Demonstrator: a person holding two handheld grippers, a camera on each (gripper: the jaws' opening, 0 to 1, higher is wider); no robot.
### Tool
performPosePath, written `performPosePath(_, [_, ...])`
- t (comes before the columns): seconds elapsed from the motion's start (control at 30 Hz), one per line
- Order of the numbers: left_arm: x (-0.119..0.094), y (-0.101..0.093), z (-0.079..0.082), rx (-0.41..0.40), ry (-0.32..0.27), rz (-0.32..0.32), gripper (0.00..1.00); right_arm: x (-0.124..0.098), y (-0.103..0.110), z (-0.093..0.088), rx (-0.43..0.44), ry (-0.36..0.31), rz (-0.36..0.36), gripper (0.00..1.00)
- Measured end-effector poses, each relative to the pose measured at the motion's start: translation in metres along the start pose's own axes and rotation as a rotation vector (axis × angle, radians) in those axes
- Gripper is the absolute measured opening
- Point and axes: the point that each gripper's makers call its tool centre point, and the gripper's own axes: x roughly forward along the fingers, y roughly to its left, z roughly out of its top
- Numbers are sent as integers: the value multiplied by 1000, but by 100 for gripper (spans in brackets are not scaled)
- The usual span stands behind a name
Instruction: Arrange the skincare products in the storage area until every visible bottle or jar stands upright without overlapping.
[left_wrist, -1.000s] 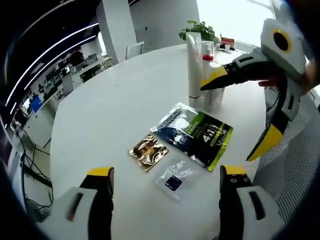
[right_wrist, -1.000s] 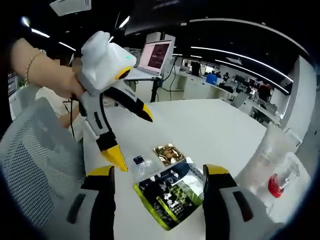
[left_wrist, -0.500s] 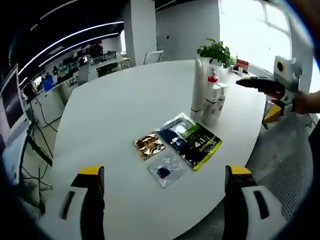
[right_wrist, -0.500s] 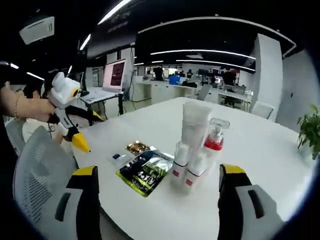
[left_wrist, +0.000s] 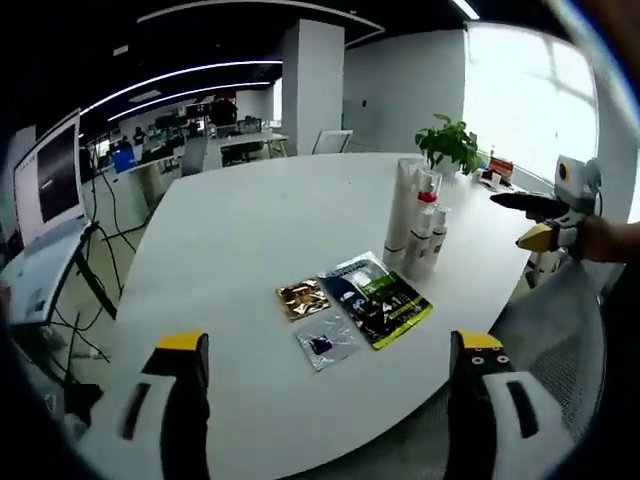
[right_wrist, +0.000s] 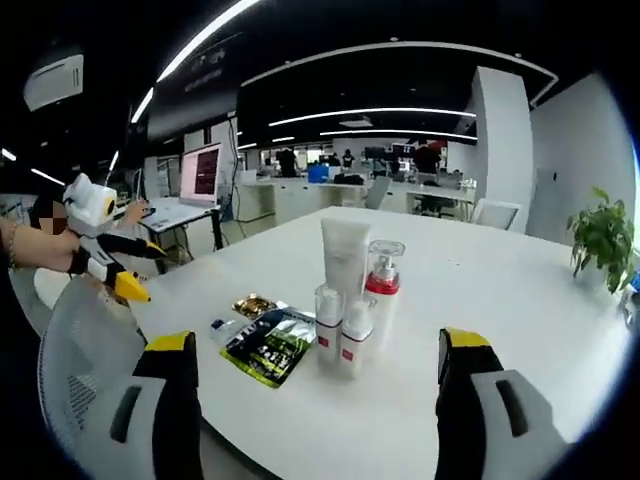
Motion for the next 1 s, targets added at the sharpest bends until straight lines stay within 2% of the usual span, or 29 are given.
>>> performPosePath(0.2, [0,0,1,18,4,9,99,3,-11,-3,59,-4,-20,99])
performPosePath(0.57, [3,-1,-6,28,34,3,99,3,-12,-7,42,8,-40,98])
performPosePath(1.0, [3,-2,-8,29,40,-3,99,2,-12,-9,51,21,-46,97])
